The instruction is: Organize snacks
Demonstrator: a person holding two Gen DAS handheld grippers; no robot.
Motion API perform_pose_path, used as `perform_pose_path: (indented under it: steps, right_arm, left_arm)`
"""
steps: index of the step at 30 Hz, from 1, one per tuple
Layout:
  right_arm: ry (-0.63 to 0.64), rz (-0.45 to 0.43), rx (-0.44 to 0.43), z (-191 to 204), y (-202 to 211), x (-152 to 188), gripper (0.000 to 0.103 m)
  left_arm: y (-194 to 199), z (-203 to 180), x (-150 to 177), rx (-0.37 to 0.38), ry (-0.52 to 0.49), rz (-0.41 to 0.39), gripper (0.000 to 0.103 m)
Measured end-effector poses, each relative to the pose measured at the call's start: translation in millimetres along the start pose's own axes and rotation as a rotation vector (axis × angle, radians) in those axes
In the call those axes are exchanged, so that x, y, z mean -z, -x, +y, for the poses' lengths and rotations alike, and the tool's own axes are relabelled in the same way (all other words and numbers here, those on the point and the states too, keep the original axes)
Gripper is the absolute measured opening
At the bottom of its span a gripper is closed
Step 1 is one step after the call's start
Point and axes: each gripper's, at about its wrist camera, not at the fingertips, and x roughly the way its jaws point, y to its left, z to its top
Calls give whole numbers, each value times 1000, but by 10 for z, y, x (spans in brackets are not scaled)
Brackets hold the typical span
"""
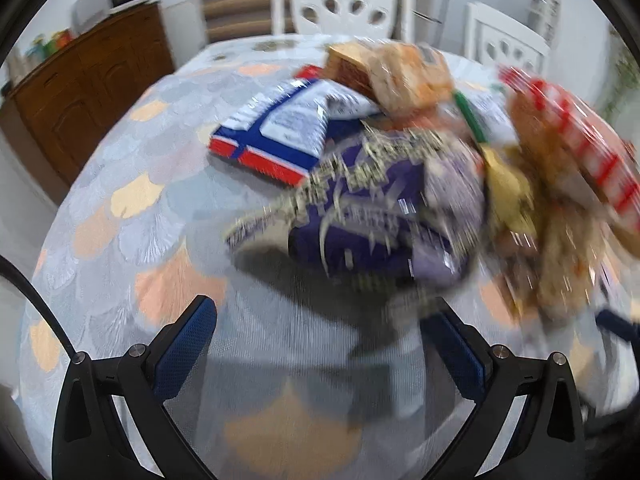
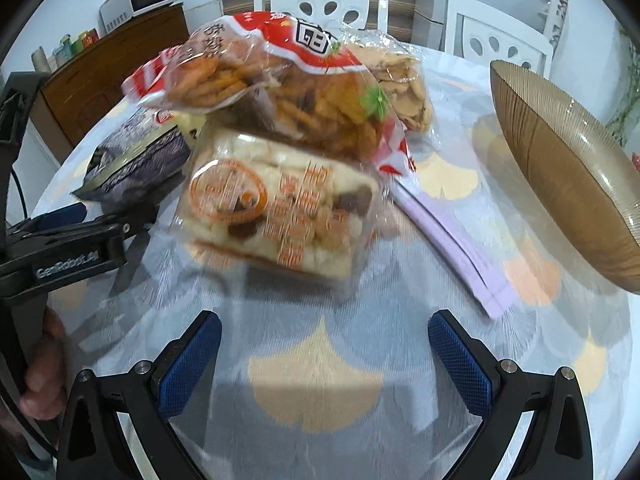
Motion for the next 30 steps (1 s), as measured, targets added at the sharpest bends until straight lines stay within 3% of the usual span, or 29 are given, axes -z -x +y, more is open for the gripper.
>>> perform_pose_path:
  steps: [2,6,8,14,20,27,30]
  right_arm:
    - [26,6,-13,17,55,117,103]
    - [52,-23,-25,69,250,406,103]
    - [54,-61,-31,21,362,494,103]
    - [24,-231,-100,-161,773,574,103]
    - [33,-193,-101,-309,756,583,103]
    - [168,-181,-114,-226,729,146,103]
    - [152,-178,-156,-212,639,26,103]
  left_arm:
    - [117,53,121,55,-24,21,103]
    - [349,205,315,303,11,14,102]
    - [428,254,312,362,42,0,102]
    - [529,270,45,369,54,-37,102]
    - [497,146,-164,352,3,-61,102]
    - [292,127,-367,352,-28,-79,102]
    - [220,128,-360,370,-13,-105,102]
